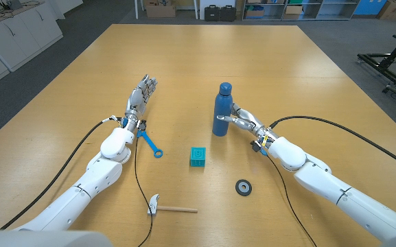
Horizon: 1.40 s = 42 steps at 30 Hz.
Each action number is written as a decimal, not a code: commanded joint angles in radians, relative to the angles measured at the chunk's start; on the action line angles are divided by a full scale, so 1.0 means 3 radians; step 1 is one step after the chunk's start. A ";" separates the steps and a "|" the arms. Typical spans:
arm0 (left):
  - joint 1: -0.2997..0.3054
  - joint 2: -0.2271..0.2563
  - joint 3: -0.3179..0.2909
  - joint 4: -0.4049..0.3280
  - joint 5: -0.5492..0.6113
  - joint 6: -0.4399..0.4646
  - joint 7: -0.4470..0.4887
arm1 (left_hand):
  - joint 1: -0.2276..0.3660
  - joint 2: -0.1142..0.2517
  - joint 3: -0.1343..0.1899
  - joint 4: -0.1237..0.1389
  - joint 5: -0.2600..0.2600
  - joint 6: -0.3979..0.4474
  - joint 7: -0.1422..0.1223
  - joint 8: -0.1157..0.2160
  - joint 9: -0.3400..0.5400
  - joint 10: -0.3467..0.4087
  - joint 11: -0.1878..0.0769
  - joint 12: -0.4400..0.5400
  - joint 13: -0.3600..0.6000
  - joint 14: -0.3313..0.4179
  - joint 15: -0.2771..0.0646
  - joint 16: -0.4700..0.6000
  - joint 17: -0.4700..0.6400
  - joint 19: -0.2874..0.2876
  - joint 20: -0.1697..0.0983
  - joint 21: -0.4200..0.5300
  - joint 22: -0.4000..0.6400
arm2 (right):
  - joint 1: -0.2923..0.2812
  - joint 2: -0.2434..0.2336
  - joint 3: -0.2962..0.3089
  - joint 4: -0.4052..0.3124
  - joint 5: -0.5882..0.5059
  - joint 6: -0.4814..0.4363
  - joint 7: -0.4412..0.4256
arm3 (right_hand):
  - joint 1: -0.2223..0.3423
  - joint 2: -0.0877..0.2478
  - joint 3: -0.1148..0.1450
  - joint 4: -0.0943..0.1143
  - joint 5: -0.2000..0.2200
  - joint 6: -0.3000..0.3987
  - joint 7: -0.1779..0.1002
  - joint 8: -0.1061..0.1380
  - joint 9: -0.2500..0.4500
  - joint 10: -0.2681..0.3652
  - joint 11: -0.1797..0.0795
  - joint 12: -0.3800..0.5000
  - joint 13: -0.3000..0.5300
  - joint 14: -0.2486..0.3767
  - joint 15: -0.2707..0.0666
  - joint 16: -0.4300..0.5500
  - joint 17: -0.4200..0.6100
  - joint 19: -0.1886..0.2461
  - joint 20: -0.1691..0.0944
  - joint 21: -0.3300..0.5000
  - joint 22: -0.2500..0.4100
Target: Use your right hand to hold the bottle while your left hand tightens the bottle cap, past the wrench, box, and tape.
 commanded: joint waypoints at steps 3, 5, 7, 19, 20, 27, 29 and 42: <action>-0.0015 -0.0029 0.0031 0.0041 -0.0004 0.0009 -0.0014 | 0.0011 0.0034 0.0007 -0.0028 -0.0002 0.0040 0.0002 0.0026 0.0009 0.0041 0.0009 0.0008 -0.0001 0.0043 0.0003 0.0020 0.0011 0.0042 -0.0132 -0.0002 0.0009 | 0.0090 0.0085 -0.0095 0.0145 -0.0020 0.0034 0.0032 | 0.0034 0.0004 -0.0022 -0.0001 0.0024 -0.0285 0.0130 0.0030 0.0003 -0.0025 -0.0025 0.0026 0.0011 -0.0180 -0.0029 0.0024 0.0001 0.0022 -0.0001 -0.0014 0.0019; -0.0010 -0.0029 0.0032 0.0037 0.0002 0.0013 -0.0003 | 0.0010 0.0035 0.0007 -0.0029 -0.0003 0.0043 -0.0002 0.0026 0.0009 0.0042 0.0003 0.0008 -0.0002 0.0044 0.0002 0.0019 0.0011 0.0043 -0.0131 -0.0002 0.0009 | 0.0104 0.0105 -0.0107 0.0174 -0.0017 0.0044 0.0033 | 0.0038 0.0005 -0.0023 -0.0002 0.0027 -0.0274 0.0134 0.0034 0.0003 -0.0016 -0.0026 0.0030 0.0011 -0.0175 -0.0029 0.0025 0.0000 0.0026 -0.0002 -0.0015 0.0019; -0.0010 -0.0029 0.0032 0.0035 -0.0006 0.0022 -0.0003 | 0.0010 0.0035 0.0007 -0.0029 -0.0003 0.0046 -0.0001 0.0027 0.0010 0.0043 0.0003 0.0007 -0.0003 0.0049 0.0005 0.0020 0.0011 0.0043 -0.0130 -0.0003 0.0009 | 0.0117 0.0120 -0.0121 0.0195 -0.0024 0.0046 0.0032 | 0.0043 0.0006 -0.0025 -0.0002 0.0031 -0.0269 0.0135 0.0036 0.0003 -0.0003 -0.0025 0.0035 0.0011 -0.0172 -0.0029 0.0026 -0.0001 0.0033 0.0000 -0.0015 0.0020; -0.0021 -0.0006 0.0040 0.0010 0.0018 0.0072 0.0013 | 0.0008 0.0036 0.0007 -0.0030 -0.0003 0.0054 -0.0004 0.0025 0.0010 0.0054 0.0005 0.0007 -0.0005 0.0053 0.0003 0.0016 0.0011 0.0044 -0.0109 -0.0005 0.0009 | 0.0223 0.0231 -0.0198 0.0373 -0.0035 0.0171 0.0063 | 0.0066 0.0011 -0.0034 -0.0003 0.0053 -0.0243 0.0120 0.0044 0.0003 0.0033 -0.0017 0.0048 0.0011 -0.0141 -0.0028 0.0035 -0.0008 0.0062 -0.0004 -0.0021 0.0020; -0.0021 -0.0005 0.0040 0.0008 0.0020 0.0072 0.0016 | 0.0007 0.0037 0.0007 -0.0031 -0.0003 0.0056 -0.0003 0.0025 0.0010 0.0055 0.0005 0.0007 -0.0006 0.0053 0.0002 0.0016 0.0011 0.0043 -0.0108 -0.0005 0.0009 | 0.0237 0.0241 -0.0208 0.0390 -0.0037 0.0183 0.0075 | 0.0068 0.0011 -0.0035 -0.0003 0.0054 -0.0242 0.0121 0.0044 0.0003 0.0032 -0.0015 0.0047 0.0011 -0.0142 -0.0030 0.0034 -0.0008 0.0062 -0.0005 -0.0022 0.0020; -0.0012 0.0007 0.0034 -0.0021 0.0029 0.0087 0.0033 | 0.0006 0.0038 0.0008 -0.0031 -0.0003 0.0057 -0.0007 0.0023 0.0010 0.0053 -0.0003 0.0004 -0.0007 0.0055 0.0007 0.0014 0.0011 0.0039 -0.0094 -0.0009 0.0009 | 0.0336 0.0313 -0.0276 0.0491 -0.0076 0.0209 0.0118 | 0.0073 0.0012 -0.0042 -0.0001 0.0063 -0.0258 0.0112 0.0036 0.0003 0.0019 -0.0016 0.0042 0.0011 -0.0153 -0.0026 0.0029 -0.0011 0.0054 0.0009 -0.0033 0.0020; -0.0001 0.0011 0.0030 -0.0039 0.0037 0.0088 0.0047 | 0.0006 0.0038 0.0008 -0.0031 -0.0003 0.0056 -0.0008 0.0022 0.0010 0.0054 -0.0004 0.0004 -0.0007 0.0054 0.0006 0.0014 0.0011 0.0038 -0.0094 -0.0009 0.0009 | 0.0365 0.0330 -0.0293 0.0523 -0.0082 0.0218 0.0134 | 0.0075 0.0012 -0.0044 0.0000 0.0066 -0.0257 0.0114 0.0036 0.0003 0.0020 -0.0013 0.0042 0.0011 -0.0152 -0.0024 0.0029 -0.0011 0.0052 0.0009 -0.0036 0.0020; -0.0012 0.0017 0.0047 -0.0065 0.0043 0.0144 0.0057 | 0.0005 0.0040 0.0008 -0.0033 -0.0003 0.0061 -0.0011 0.0020 0.0011 0.0061 0.0001 0.0004 -0.0009 0.0057 0.0009 0.0010 0.0011 0.0036 -0.0093 -0.0011 0.0009 | 0.0448 0.0428 -0.0336 0.0677 -0.0077 0.0327 0.0141 | 0.0099 0.0013 -0.0069 0.0006 0.0105 -0.0139 0.0072 0.0076 0.0003 0.0127 -0.0038 0.0081 0.0011 -0.0041 -0.0028 0.0065 -0.0022 0.0148 0.0028 -0.0032 0.0022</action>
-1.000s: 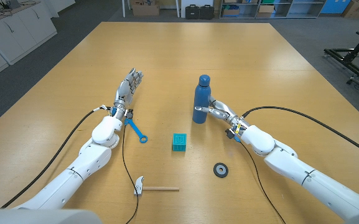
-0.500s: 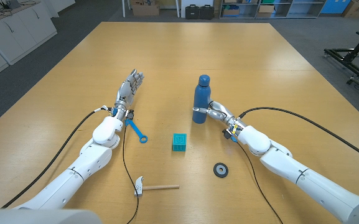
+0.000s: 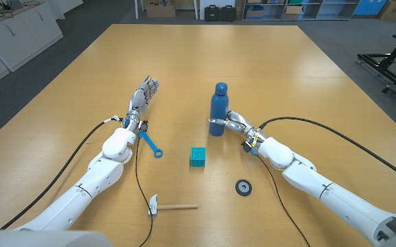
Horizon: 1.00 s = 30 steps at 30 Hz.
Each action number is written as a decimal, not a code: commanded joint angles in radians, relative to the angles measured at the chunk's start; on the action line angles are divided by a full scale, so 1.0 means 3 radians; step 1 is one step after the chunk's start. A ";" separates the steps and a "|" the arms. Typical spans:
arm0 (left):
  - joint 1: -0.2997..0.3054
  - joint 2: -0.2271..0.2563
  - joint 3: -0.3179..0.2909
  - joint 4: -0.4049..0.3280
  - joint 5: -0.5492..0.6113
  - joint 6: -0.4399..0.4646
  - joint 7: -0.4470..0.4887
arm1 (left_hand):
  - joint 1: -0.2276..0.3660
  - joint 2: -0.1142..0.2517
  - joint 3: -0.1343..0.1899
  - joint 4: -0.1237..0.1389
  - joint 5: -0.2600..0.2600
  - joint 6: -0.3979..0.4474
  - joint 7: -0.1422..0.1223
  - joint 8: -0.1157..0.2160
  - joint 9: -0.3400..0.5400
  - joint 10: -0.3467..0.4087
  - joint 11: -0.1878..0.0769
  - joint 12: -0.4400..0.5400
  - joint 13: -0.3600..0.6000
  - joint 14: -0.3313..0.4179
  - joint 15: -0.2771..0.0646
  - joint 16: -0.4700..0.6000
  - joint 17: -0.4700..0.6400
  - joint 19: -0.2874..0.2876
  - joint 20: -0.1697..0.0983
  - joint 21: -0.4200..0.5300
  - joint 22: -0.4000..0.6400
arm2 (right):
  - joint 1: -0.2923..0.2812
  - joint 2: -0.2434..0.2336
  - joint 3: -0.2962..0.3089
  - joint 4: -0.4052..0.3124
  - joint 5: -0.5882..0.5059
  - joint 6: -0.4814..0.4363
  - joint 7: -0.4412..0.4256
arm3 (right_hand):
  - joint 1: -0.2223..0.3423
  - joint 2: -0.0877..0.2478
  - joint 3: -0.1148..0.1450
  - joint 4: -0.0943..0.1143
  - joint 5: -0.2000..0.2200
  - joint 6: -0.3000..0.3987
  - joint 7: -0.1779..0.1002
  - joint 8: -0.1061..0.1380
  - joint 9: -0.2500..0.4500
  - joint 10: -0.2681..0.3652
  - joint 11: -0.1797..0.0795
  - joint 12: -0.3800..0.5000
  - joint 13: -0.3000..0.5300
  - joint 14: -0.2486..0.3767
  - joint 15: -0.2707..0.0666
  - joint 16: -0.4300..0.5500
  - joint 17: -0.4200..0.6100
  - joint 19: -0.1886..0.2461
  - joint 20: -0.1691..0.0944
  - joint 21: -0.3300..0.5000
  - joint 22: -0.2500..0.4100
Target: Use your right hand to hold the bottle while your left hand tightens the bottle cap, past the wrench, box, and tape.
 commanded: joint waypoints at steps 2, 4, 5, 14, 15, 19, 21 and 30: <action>-0.0017 0.0000 0.0017 -0.0019 0.0012 0.0041 0.0001 | 0.0005 0.0040 0.0008 -0.0012 -0.0003 0.0027 0.0001 0.0019 0.0011 0.0023 0.0008 0.0002 0.0006 0.0016 0.0004 0.0010 0.0011 0.0035 -0.0093 -0.0012 0.0009 | 0.0108 0.0117 -0.0064 0.0163 -0.0004 0.0093 0.0024 | 0.0048 0.0006 -0.0013 -0.0001 0.0033 -0.0108 0.0068 0.0041 0.0004 0.0075 -0.0030 0.0036 0.0011 0.0007 -0.0022 0.0029 -0.0001 0.0052 0.0009 -0.0005 0.0006; -0.0020 -0.0001 0.0019 -0.0017 0.0013 0.0038 -0.0002 | 0.0005 0.0040 0.0008 -0.0012 -0.0003 0.0027 0.0001 0.0019 0.0011 0.0024 0.0004 0.0002 0.0005 0.0017 0.0005 0.0010 0.0011 0.0035 -0.0092 -0.0012 0.0009 | 0.0116 0.0135 -0.0069 0.0173 -0.0008 0.0106 0.0014 | 0.0059 0.0007 -0.0018 -0.0002 0.0043 -0.0077 0.0045 0.0051 0.0004 0.0111 -0.0039 0.0050 0.0012 0.0052 -0.0024 0.0044 -0.0003 0.0082 0.0016 -0.0001 0.0006; -0.0020 -0.0001 0.0019 -0.0018 0.0016 0.0036 -0.0001 | 0.0005 0.0040 0.0008 -0.0012 -0.0003 0.0027 0.0001 0.0018 0.0011 0.0025 0.0004 0.0002 0.0005 0.0018 0.0005 0.0009 0.0011 0.0036 -0.0092 -0.0012 0.0009 | 0.0119 0.0143 -0.0070 0.0178 -0.0014 0.0115 0.0005 | 0.0064 0.0008 -0.0019 -0.0002 0.0047 -0.0054 0.0038 0.0059 0.0005 0.0118 -0.0040 0.0052 0.0012 0.0063 -0.0023 0.0047 -0.0005 0.0096 0.0015 0.0001 0.0006; 0.0031 0.0004 -0.0010 -0.0039 0.0003 0.0008 0.0027 | 0.0004 0.0042 0.0008 -0.0014 -0.0003 0.0037 0.0001 0.0019 0.0012 0.0025 0.0008 0.0000 0.0004 0.0019 0.0009 0.0007 0.0011 0.0036 -0.0095 -0.0013 0.0009 | 0.0110 0.0168 -0.0077 0.0110 -0.0102 0.0019 -0.0114 | 0.0377 0.0145 0.0050 -0.0066 0.0089 0.0423 -0.0119 0.0208 0.0018 0.0694 -0.0221 0.0253 0.0015 0.0676 -0.0188 0.0222 -0.0049 0.0728 -0.0070 0.0124 0.0012; 0.0039 0.0005 -0.0013 -0.0042 0.0003 0.0004 0.0031 | 0.0003 0.0042 0.0008 -0.0014 -0.0003 0.0040 -0.0001 0.0019 0.0012 0.0027 0.0008 0.0000 0.0004 0.0021 0.0006 0.0007 0.0011 0.0036 -0.0094 -0.0013 0.0009 | 0.0108 0.0177 -0.0076 0.0113 -0.0104 0.0018 -0.0129 | 0.0417 0.0156 0.0063 -0.0076 0.0077 0.0438 -0.0128 0.0209 0.0019 0.0729 -0.0253 0.0263 0.0015 0.0715 -0.0203 0.0228 -0.0055 0.0789 -0.0080 0.0137 0.0012; 0.0064 0.0010 -0.0027 -0.0053 0.0004 -0.0013 0.0043 | 0.0003 0.0043 0.0009 -0.0014 -0.0003 0.0044 -0.0001 0.0020 0.0012 0.0030 0.0007 0.0000 0.0003 0.0023 0.0005 0.0007 0.0011 0.0035 -0.0095 -0.0014 0.0009 | 0.0101 0.0232 -0.0068 0.0174 -0.0055 0.0087 -0.0161 | 0.0506 0.0170 0.0087 -0.0083 0.0022 0.0603 -0.0165 0.0255 0.0023 0.0949 -0.0308 0.0336 0.0017 0.0970 -0.0286 0.0300 -0.0071 0.1037 -0.0130 0.0195 0.0015; 0.0071 0.0009 -0.0032 -0.0056 0.0003 -0.0017 0.0048 | 0.0003 0.0044 0.0009 -0.0014 -0.0003 0.0043 -0.0003 0.0019 0.0012 0.0032 0.0008 0.0000 0.0003 0.0024 0.0003 0.0006 0.0011 0.0036 -0.0095 -0.0014 0.0009 | 0.0089 0.0269 -0.0055 0.0210 -0.0028 0.0141 -0.0199 | 0.0529 0.0179 0.0093 -0.0075 -0.0002 0.0709 -0.0190 0.0289 0.0027 0.1065 -0.0338 0.0376 0.0021 0.1073 -0.0311 0.0329 -0.0076 0.1134 -0.0145 0.0218 0.0017; 0.0042 -0.0011 -0.0019 -0.0022 -0.0005 -0.0024 0.0023 | 0.0002 0.0046 0.0010 -0.0015 -0.0003 0.0053 0.0001 0.0019 0.0012 0.0034 0.0009 -0.0002 0.0001 0.0029 0.0008 0.0005 0.0012 0.0036 -0.0095 -0.0015 0.0010 | 0.0040 0.0422 -0.0002 0.0377 0.0092 0.0356 -0.0333 | 0.0746 0.0312 0.0167 -0.0071 -0.0144 0.1406 -0.0327 0.0513 0.0064 0.1752 -0.0515 0.0621 0.0060 0.1984 -0.0623 0.0636 -0.0060 0.1974 -0.0442 0.0502 0.0045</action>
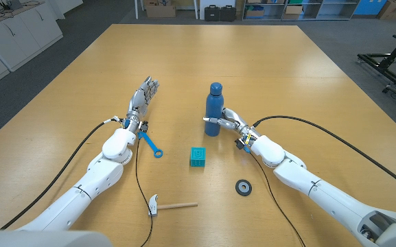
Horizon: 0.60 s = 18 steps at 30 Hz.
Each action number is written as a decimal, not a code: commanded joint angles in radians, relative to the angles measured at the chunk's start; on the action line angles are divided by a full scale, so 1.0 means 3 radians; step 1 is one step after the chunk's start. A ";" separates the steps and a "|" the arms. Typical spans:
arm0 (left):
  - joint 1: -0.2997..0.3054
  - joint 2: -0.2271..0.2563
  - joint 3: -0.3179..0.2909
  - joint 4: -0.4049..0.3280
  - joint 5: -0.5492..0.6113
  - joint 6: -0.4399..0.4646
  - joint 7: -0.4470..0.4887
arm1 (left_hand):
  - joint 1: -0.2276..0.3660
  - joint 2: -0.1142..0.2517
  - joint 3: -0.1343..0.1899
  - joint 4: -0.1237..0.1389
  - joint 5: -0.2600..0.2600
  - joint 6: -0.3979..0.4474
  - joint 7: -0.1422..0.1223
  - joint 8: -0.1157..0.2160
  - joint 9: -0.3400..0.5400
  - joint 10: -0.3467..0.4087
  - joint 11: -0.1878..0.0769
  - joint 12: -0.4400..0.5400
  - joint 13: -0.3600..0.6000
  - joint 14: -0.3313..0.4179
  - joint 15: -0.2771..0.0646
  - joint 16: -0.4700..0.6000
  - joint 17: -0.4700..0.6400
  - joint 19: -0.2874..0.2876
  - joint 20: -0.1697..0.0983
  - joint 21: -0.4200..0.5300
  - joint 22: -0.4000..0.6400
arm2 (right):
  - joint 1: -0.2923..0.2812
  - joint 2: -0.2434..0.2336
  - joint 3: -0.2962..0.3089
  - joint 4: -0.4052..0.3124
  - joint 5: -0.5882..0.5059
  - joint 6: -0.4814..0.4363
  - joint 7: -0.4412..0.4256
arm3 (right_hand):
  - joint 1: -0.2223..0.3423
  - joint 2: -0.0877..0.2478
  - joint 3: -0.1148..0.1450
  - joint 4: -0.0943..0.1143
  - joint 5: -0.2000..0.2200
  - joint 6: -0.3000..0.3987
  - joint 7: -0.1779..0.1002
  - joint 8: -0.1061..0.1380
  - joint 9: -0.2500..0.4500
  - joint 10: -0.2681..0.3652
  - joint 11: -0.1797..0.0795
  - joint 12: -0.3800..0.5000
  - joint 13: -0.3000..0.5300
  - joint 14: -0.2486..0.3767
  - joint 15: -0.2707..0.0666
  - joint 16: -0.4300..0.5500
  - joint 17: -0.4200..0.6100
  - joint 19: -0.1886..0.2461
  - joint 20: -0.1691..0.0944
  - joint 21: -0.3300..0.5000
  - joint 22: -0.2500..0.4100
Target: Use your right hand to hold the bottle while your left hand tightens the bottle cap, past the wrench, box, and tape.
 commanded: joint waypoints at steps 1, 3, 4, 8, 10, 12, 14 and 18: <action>-0.0011 -0.0017 0.0002 0.0025 -0.0014 -0.0024 -0.0013 | 0.0006 0.0014 0.0011 -0.0016 -0.0003 0.0025 0.0011 0.0019 0.0013 0.0022 -0.0003 -0.0002 0.0001 0.0030 0.0007 0.0005 0.0012 0.0036 -0.0095 -0.0002 0.0010 | -0.0047 0.0159 0.0052 0.0167 0.0115 0.0207 -0.0141 | 0.0123 0.0068 0.0053 -0.0008 -0.0038 0.0260 -0.0053 0.0093 0.0021 0.0242 -0.0060 0.0090 0.0029 0.0314 -0.0113 0.0116 0.0024 0.0280 -0.0238 0.0117 0.0027; -0.0027 -0.0026 0.0011 0.0043 -0.0011 -0.0027 -0.0023 | 0.0006 0.0015 0.0011 -0.0017 -0.0003 0.0025 0.0010 0.0018 0.0013 0.0021 -0.0005 -0.0003 0.0001 0.0029 0.0005 0.0004 0.0012 0.0035 -0.0094 -0.0003 0.0010 | -0.0060 0.0195 0.0066 0.0204 0.0134 0.0245 -0.0180 | 0.0193 0.0132 0.0084 -0.0011 -0.0058 0.0412 -0.0082 0.0153 0.0031 0.0389 -0.0088 0.0145 0.0043 0.0501 -0.0198 0.0195 0.0048 0.0445 -0.0325 0.0195 0.0038; -0.0033 -0.0030 0.0015 0.0050 -0.0010 -0.0031 -0.0027 | 0.0006 0.0015 0.0011 -0.0017 -0.0003 0.0024 0.0008 0.0017 0.0013 0.0021 -0.0005 -0.0004 0.0000 0.0031 0.0004 0.0004 0.0012 0.0035 -0.0095 -0.0003 0.0010 | -0.0063 0.0211 0.0070 0.0224 0.0142 0.0267 -0.0194 | 0.0212 0.0133 0.0087 -0.0017 -0.0067 0.0460 -0.0089 0.0174 0.0034 0.0471 -0.0094 0.0175 0.0049 0.0542 -0.0215 0.0210 0.0052 0.0475 -0.0341 0.0212 0.0041; -0.0055 -0.0042 0.0025 0.0073 -0.0011 -0.0035 -0.0041 | 0.0005 0.0016 0.0011 -0.0017 -0.0003 0.0026 0.0009 0.0016 0.0013 0.0020 -0.0004 -0.0005 0.0000 0.0028 0.0007 0.0001 0.0012 0.0035 -0.0092 -0.0003 0.0010 | -0.0073 0.0259 0.0087 0.0283 0.0153 0.0342 -0.0245 | 0.0402 0.0221 0.0141 -0.0044 -0.0123 0.0844 -0.0155 0.0337 0.0044 0.0900 -0.0168 0.0326 0.0092 0.0948 -0.0414 0.0383 0.0118 0.0768 -0.0491 0.0396 0.0073; -0.0065 -0.0046 0.0029 0.0082 -0.0013 -0.0036 -0.0047 | 0.0005 0.0016 0.0011 -0.0017 -0.0003 0.0026 0.0007 0.0015 0.0013 0.0022 -0.0004 -0.0005 0.0000 0.0028 0.0007 0.0001 0.0012 0.0035 -0.0094 -0.0004 0.0010 | -0.0077 0.0275 0.0094 0.0301 0.0148 0.0370 -0.0269 | 0.0479 0.0259 0.0165 -0.0047 -0.0145 0.1038 -0.0186 0.0418 0.0044 0.1022 -0.0220 0.0363 0.0108 0.1085 -0.0476 0.0434 0.0140 0.0870 -0.0528 0.0474 0.0087; -0.0073 -0.0048 0.0033 0.0087 -0.0008 -0.0037 -0.0049 | 0.0005 0.0016 0.0011 -0.0017 -0.0003 0.0026 0.0006 0.0015 0.0013 0.0021 -0.0006 -0.0006 0.0000 0.0030 0.0004 0.0001 0.0012 0.0035 -0.0094 -0.0004 0.0010 | -0.0081 0.0285 0.0102 0.0315 0.0149 0.0396 -0.0282 | 0.0559 0.0307 0.0191 -0.0048 -0.0172 0.1185 -0.0214 0.0482 0.0042 0.1238 -0.0255 0.0438 0.0129 0.1228 -0.0512 0.0492 0.0166 0.0971 -0.0572 0.0555 0.0104; -0.0078 -0.0050 0.0035 0.0088 -0.0009 -0.0036 -0.0052 | 0.0005 0.0017 0.0012 -0.0017 -0.0003 0.0028 0.0007 0.0015 0.0013 0.0023 -0.0005 -0.0006 -0.0001 0.0031 0.0005 0.0001 0.0012 0.0036 -0.0094 -0.0003 0.0010 | -0.0085 0.0289 0.0110 0.0317 0.0150 0.0413 -0.0293 | 0.0624 0.0334 0.0211 -0.0052 -0.0196 0.1297 -0.0239 0.0530 0.0035 0.1340 -0.0254 0.0469 0.0144 0.1312 -0.0547 0.0519 0.0184 0.1039 -0.0593 0.0619 0.0120; -0.0086 -0.0048 0.0039 0.0085 -0.0004 -0.0033 -0.0054 | 0.0004 0.0017 0.0012 -0.0017 -0.0003 0.0029 0.0004 0.0014 0.0013 0.0023 -0.0003 -0.0006 -0.0001 0.0032 0.0009 0.0001 0.0012 0.0035 -0.0094 -0.0004 0.0010 | -0.0098 0.0291 0.0127 0.0302 0.0139 0.0440 -0.0320 | 0.0782 0.0399 0.0256 -0.0068 -0.0245 0.1497 -0.0292 0.0619 0.0025 0.1565 -0.0297 0.0542 0.0181 0.1535 -0.0580 0.0607 0.0237 0.1143 -0.0604 0.0741 0.0155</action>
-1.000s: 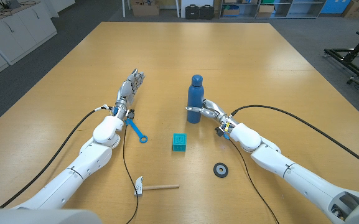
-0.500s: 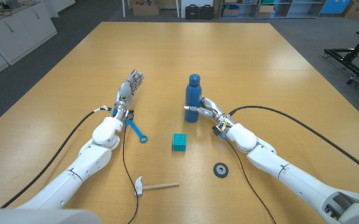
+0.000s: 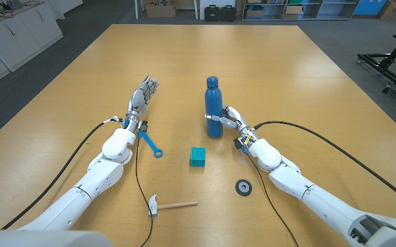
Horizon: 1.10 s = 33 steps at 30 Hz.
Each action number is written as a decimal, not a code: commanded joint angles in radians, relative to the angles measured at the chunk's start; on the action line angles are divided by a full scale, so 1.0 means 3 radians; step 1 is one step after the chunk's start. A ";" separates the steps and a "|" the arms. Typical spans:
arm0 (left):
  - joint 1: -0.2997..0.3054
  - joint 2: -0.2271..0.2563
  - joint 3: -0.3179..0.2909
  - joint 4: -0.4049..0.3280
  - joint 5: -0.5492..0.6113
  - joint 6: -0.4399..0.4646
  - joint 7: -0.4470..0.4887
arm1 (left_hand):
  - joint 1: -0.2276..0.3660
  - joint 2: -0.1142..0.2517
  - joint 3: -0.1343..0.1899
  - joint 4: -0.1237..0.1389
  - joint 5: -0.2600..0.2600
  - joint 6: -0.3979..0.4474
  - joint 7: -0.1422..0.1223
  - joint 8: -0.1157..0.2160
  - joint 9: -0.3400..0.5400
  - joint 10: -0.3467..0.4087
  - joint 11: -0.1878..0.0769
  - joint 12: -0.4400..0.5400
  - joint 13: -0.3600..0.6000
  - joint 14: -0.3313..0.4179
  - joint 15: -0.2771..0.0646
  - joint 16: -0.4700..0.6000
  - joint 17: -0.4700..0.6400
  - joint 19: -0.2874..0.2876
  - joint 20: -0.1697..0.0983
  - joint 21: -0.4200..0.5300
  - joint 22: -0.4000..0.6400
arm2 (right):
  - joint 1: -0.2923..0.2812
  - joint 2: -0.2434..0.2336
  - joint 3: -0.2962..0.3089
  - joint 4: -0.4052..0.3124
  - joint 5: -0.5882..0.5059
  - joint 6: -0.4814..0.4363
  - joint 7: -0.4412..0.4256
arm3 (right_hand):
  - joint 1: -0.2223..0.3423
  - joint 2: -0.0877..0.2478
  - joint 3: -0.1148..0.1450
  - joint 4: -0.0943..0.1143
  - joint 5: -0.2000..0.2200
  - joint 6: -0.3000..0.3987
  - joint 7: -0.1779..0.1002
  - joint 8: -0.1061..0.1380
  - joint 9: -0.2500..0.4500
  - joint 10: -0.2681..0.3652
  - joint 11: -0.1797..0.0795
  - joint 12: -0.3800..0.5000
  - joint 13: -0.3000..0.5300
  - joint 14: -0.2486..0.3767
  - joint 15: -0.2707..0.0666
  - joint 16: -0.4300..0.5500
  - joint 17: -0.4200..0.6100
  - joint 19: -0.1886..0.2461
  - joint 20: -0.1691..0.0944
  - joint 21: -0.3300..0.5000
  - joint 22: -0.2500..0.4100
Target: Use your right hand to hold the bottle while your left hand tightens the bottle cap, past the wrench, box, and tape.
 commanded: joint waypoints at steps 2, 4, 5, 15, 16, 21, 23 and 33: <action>-0.0036 -0.0011 0.0018 0.0019 0.0006 -0.0003 -0.0028 | 0.0003 0.0018 0.0012 -0.0018 -0.0003 0.0019 -0.0007 0.0013 0.0014 0.0027 -0.0007 -0.0006 -0.0002 0.0031 0.0008 0.0000 0.0012 0.0034 -0.0092 -0.0005 0.0010 | -0.0043 0.0065 0.0056 0.0040 0.0000 0.0147 -0.0118 | 0.0661 0.0497 0.0167 -0.0027 -0.0074 0.0669 -0.0393 0.0144 0.0001 0.0530 -0.0326 0.0100 0.0072 0.0314 -0.0536 0.0093 0.0079 0.0179 -0.0578 0.0176 0.0063; -0.0035 -0.0007 0.0019 0.0011 0.0012 -0.0005 -0.0028 | 0.0003 0.0018 0.0012 -0.0018 -0.0004 0.0020 -0.0007 0.0012 0.0014 0.0026 -0.0006 -0.0007 -0.0002 0.0033 0.0009 0.0000 0.0012 0.0036 -0.0093 -0.0004 0.0010 | -0.0056 0.0064 0.0068 0.0024 0.0000 0.0170 -0.0131 | 0.0714 0.0524 0.0168 -0.0016 -0.0106 0.0700 -0.0412 0.0169 0.0002 0.0598 -0.0336 0.0136 0.0112 0.0416 -0.0539 0.0137 0.0116 0.0230 -0.0578 0.0246 0.0085; -0.0032 -0.0004 0.0018 0.0004 0.0016 -0.0006 -0.0025 | 0.0003 0.0018 0.0012 -0.0018 -0.0004 0.0021 -0.0008 0.0013 0.0014 0.0025 -0.0009 -0.0007 -0.0002 0.0032 0.0008 -0.0001 0.0012 0.0036 -0.0094 -0.0004 0.0010 | -0.0065 0.0063 0.0075 0.0013 -0.0003 0.0183 -0.0141 | 0.0714 0.0524 0.0168 -0.0016 -0.0106 0.0700 -0.0412 0.0169 0.0002 0.0598 -0.0336 0.0136 0.0112 0.0416 -0.0539 0.0137 0.0116 0.0230 -0.0578 0.0246 0.0085; 0.0025 0.0020 0.0001 -0.0078 0.0059 -0.0060 -0.0001 | 0.0006 0.0025 0.0017 -0.0022 -0.0004 0.0068 -0.0005 0.0024 0.0015 0.0080 -0.0012 0.0008 -0.0004 0.0085 0.0001 0.0013 0.0012 0.0075 -0.0092 0.0008 0.0010 | -0.0186 -0.0010 0.0163 -0.0204 0.0005 0.0339 -0.0153 | 0.1069 0.0558 0.0128 -0.0026 -0.0297 0.1009 -0.0447 0.0383 0.0039 0.1068 -0.0475 0.0410 0.0412 0.0935 -0.0558 0.0434 0.0411 0.0501 -0.0584 0.0667 0.0232; 0.0028 0.0021 0.0001 -0.0081 0.0060 -0.0067 -0.0007 | 0.0006 0.0025 0.0017 -0.0022 -0.0004 0.0070 -0.0006 0.0024 0.0015 0.0080 -0.0012 0.0008 -0.0004 0.0087 0.0001 0.0014 0.0012 0.0075 -0.0092 0.0008 0.0010 | -0.0203 -0.0025 0.0172 -0.0249 0.0002 0.0327 -0.0153 | 0.1090 0.0565 0.0123 -0.0020 -0.0310 0.1024 -0.0436 0.0400 0.0047 0.1108 -0.0471 0.0435 0.0443 0.0977 -0.0564 0.0462 0.0443 0.0519 -0.0585 0.0702 0.0245; 0.0045 0.0013 -0.0005 -0.0086 0.0071 -0.0154 -0.0031 | 0.0017 0.0033 0.0025 -0.0029 -0.0004 0.0088 -0.0016 0.0027 0.0015 0.0102 -0.0020 0.0012 -0.0006 0.0135 -0.0019 0.0026 0.0011 0.0128 -0.0093 0.0025 0.0009 | -0.0303 -0.0115 0.0226 -0.0504 -0.0003 0.0270 -0.0146 | 0.1188 0.0569 0.0111 -0.0020 -0.0351 0.1071 -0.0426 0.0449 0.0061 0.1139 -0.0477 0.0469 0.0557 0.1099 -0.0581 0.0551 0.0571 0.0589 -0.0583 0.0839 0.0293; 0.0060 -0.0002 -0.0020 -0.0086 0.0081 -0.0215 -0.0020 | 0.0025 0.0036 0.0030 -0.0034 -0.0004 0.0105 -0.0022 0.0032 0.0015 0.0123 -0.0036 0.0017 -0.0007 0.0156 -0.0024 0.0031 0.0011 0.0152 -0.0093 0.0031 0.0009 | -0.0349 -0.0148 0.0255 -0.0622 -0.0016 0.0245 -0.0162 | 0.1201 0.0573 0.0112 -0.0016 -0.0358 0.1076 -0.0416 0.0458 0.0067 0.1145 -0.0469 0.0474 0.0579 0.1102 -0.0577 0.0552 0.0590 0.0597 -0.0584 0.0864 0.0301; 0.0132 0.0051 -0.0059 -0.0207 0.0113 -0.0263 -0.0028 | 0.0051 0.0045 0.0046 -0.0049 -0.0005 0.0158 -0.0033 0.0045 0.0016 0.0161 -0.0042 0.0023 -0.0009 0.0216 -0.0053 0.0041 0.0010 0.0211 -0.0098 0.0043 0.0009 | -0.0452 -0.0185 0.0322 -0.0869 0.0047 0.0187 -0.0134 | 0.1241 0.0584 0.0121 -0.0009 -0.0373 0.1155 -0.0425 0.0500 0.0064 0.1167 -0.0461 0.0489 0.0641 0.1096 -0.0569 0.0540 0.0633 0.0594 -0.0586 0.0920 0.0318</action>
